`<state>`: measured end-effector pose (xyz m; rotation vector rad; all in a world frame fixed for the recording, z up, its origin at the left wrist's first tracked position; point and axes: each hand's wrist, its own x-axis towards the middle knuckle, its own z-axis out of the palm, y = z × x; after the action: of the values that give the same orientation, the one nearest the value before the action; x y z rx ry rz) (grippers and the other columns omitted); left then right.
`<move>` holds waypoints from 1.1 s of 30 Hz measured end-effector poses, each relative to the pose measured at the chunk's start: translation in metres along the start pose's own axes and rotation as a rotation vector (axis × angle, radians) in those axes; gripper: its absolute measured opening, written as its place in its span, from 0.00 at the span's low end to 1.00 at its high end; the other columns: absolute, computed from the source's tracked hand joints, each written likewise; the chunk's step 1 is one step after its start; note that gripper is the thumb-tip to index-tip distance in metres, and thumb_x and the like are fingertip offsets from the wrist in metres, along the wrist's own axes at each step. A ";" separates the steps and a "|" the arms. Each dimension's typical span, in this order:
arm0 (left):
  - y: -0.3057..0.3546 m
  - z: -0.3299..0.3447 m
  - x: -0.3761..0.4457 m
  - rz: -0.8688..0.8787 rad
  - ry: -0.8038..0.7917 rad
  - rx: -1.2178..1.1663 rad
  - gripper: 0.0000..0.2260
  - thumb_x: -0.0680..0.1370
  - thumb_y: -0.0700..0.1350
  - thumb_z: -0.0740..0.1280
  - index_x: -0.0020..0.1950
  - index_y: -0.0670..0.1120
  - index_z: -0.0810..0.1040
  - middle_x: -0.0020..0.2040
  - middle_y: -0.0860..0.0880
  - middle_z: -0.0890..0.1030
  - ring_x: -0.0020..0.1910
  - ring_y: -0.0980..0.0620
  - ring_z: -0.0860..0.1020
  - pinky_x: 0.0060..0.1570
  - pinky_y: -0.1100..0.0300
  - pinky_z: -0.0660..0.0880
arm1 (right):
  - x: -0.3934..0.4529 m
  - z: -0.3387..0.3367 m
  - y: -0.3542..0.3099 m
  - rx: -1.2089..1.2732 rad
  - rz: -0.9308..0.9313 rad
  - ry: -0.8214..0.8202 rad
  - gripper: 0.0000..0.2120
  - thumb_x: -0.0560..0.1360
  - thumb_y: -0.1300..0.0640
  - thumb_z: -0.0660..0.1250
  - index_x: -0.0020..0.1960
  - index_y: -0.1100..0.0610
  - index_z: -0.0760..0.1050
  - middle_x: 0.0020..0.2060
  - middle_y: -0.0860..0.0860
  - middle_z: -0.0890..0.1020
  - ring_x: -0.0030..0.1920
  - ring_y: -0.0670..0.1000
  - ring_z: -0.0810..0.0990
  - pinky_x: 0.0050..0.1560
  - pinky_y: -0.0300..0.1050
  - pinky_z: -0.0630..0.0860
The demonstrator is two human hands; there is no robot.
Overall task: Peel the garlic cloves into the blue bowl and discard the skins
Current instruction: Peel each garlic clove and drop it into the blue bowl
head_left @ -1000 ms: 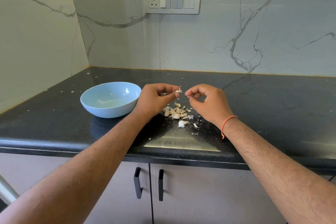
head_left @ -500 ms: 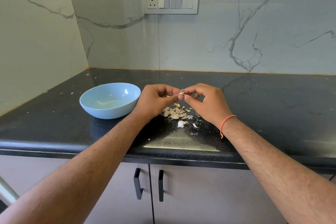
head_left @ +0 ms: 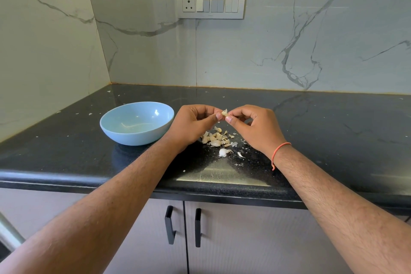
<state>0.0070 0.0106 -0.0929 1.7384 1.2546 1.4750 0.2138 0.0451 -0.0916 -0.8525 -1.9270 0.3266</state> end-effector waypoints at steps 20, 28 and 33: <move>0.003 -0.001 0.000 -0.054 -0.071 0.032 0.07 0.83 0.44 0.70 0.49 0.44 0.87 0.33 0.53 0.80 0.30 0.59 0.70 0.33 0.66 0.69 | -0.002 -0.003 -0.001 -0.051 -0.066 -0.035 0.01 0.76 0.55 0.77 0.47 0.50 0.87 0.40 0.41 0.86 0.40 0.43 0.82 0.40 0.33 0.77; -0.003 0.001 0.002 -0.041 -0.048 0.119 0.05 0.81 0.46 0.72 0.48 0.48 0.86 0.42 0.51 0.87 0.40 0.57 0.80 0.46 0.60 0.78 | -0.003 -0.002 -0.007 -0.012 -0.105 -0.061 0.02 0.77 0.55 0.76 0.46 0.49 0.87 0.41 0.39 0.86 0.41 0.44 0.83 0.40 0.34 0.77; -0.004 0.001 0.003 -0.048 0.060 0.175 0.01 0.78 0.43 0.75 0.48 0.47 0.87 0.39 0.55 0.86 0.31 0.61 0.78 0.36 0.68 0.74 | -0.002 -0.003 -0.006 0.024 -0.058 -0.041 0.05 0.79 0.57 0.73 0.46 0.49 0.85 0.39 0.41 0.86 0.40 0.44 0.83 0.40 0.34 0.77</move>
<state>0.0062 0.0151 -0.0951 1.7718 1.4851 1.4366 0.2144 0.0390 -0.0882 -0.7783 -1.9778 0.3333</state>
